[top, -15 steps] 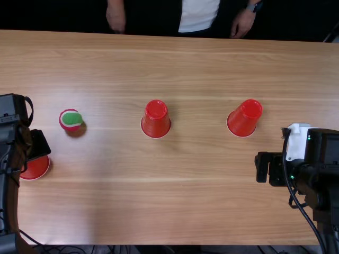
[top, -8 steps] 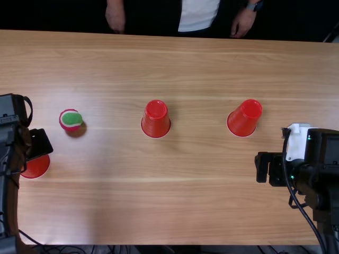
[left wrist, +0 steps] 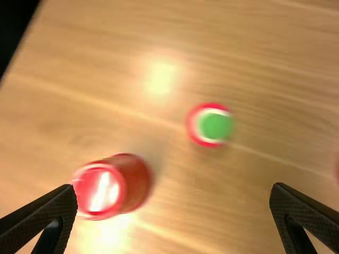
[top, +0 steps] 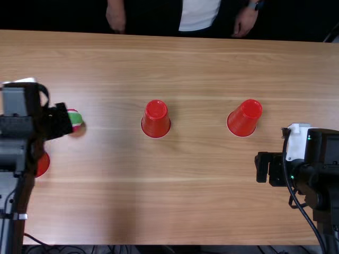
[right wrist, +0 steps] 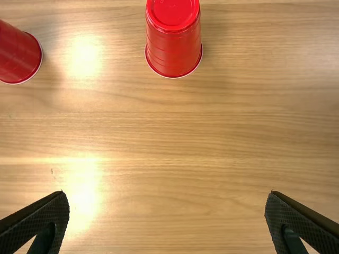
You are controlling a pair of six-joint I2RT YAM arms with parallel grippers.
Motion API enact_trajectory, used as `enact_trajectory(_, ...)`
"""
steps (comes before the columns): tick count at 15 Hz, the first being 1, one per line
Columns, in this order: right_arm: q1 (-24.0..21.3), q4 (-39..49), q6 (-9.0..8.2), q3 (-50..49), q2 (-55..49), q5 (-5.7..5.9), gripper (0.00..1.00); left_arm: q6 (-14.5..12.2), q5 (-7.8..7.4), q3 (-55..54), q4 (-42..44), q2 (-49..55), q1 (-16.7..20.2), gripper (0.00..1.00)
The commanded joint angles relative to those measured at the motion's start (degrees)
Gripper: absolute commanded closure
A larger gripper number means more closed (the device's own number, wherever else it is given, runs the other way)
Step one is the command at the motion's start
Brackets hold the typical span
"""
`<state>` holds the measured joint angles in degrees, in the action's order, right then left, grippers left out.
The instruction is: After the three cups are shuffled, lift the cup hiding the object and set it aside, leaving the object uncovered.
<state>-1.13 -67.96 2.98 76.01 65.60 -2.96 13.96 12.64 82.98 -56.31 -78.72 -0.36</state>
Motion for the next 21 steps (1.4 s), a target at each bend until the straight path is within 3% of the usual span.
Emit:
enact_trajectory(1, 0.42, 0.09, -0.24, 1.51, -0.48, 0.11, 0.00, 0.28, -2.31, 1.75, -0.85, 2.17, -4.30, 0.00)
enact_trajectory(4, 0.33, 0.40, -0.24, 1.34, -0.48, 0.11, 0.00, 0.28, -2.41, 1.66, -1.38, 2.25, -8.87, 0.00)
enact_trajectory(8, 0.42, 0.72, -0.35, 0.72, -0.48, 0.11, 0.00, 0.28, -2.41, 1.31, -6.65, 2.43, -8.87, 0.00)
enact_trajectory(13, 0.69, 0.82, -0.45, -3.15, -2.50, 0.01, 0.00, -0.03, -2.31, -1.59, -7.07, 7.88, -8.43, 0.00)
enact_trajectory(16, 0.51, 3.57, -0.56, -9.12, -13.57, -0.20, 0.00, -0.03, -2.41, -11.35, -5.91, 17.19, -4.21, 0.00)
enact_trajectory(21, 0.86, 25.08, -0.14, -24.15, -29.30, -0.62, 0.00, 0.28, -2.41, -27.43, 4.11, 30.55, 0.27, 0.00)
